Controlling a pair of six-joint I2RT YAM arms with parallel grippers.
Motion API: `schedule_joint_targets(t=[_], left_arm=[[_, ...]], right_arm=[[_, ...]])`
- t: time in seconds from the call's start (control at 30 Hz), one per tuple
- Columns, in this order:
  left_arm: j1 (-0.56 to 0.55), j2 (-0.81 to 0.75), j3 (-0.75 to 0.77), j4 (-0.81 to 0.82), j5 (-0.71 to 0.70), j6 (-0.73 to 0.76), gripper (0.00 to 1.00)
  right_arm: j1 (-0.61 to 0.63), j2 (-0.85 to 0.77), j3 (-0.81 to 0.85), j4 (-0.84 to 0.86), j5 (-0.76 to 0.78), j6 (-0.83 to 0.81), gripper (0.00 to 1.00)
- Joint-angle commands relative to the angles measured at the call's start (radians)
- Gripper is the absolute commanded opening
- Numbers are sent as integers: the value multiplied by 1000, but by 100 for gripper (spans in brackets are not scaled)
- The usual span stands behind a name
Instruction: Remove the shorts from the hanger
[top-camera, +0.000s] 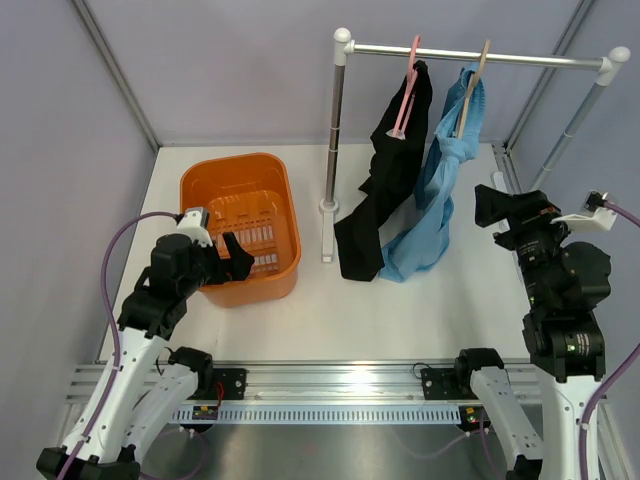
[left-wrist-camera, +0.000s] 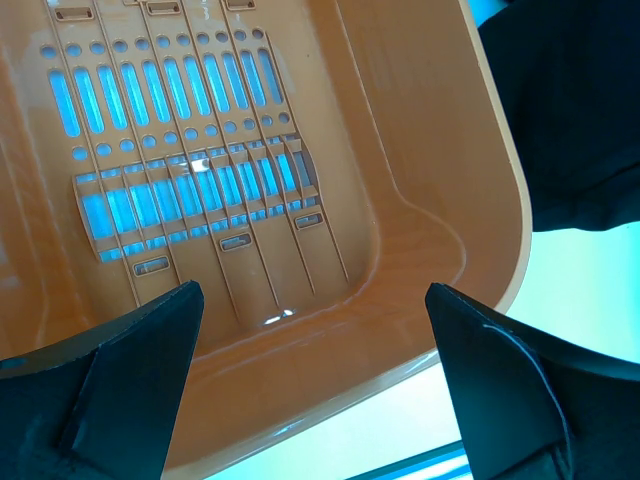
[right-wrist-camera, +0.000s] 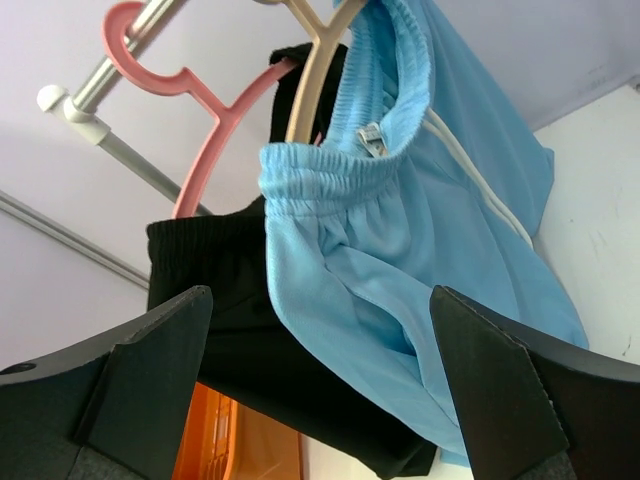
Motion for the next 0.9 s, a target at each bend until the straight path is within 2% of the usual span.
schedule_joint_targets(t=[0.0,0.13,0.33,0.37,0.5,0.63,0.7,0.87], left_arm=[[4,-11,6,53,13,-2,99],[4,-16,6,54,14,-2,99],[4,-49,5,56,18,-2,99],[4,-52,5,54,16,-1,99],[4,-72,5,54,14,-2,99],[4,-83,5,56,16,-2,99],[4,-86,5,56,19,-2,99],[4,-94,5,57,19,-2,99]], right_arm=[[-4,43,117,8,-21,-75,100],[-4,175,281,-43,-28,-149,99],[-4,515,636,-215,102,-227,100],[-4,599,682,-237,110,-238,99],[-4,770,899,-315,107,-275,95],[-4,904,1007,-356,95,-282,90],[-4,939,1064,-384,84,-287,84],[-4,978,1044,-366,52,-290,78]])
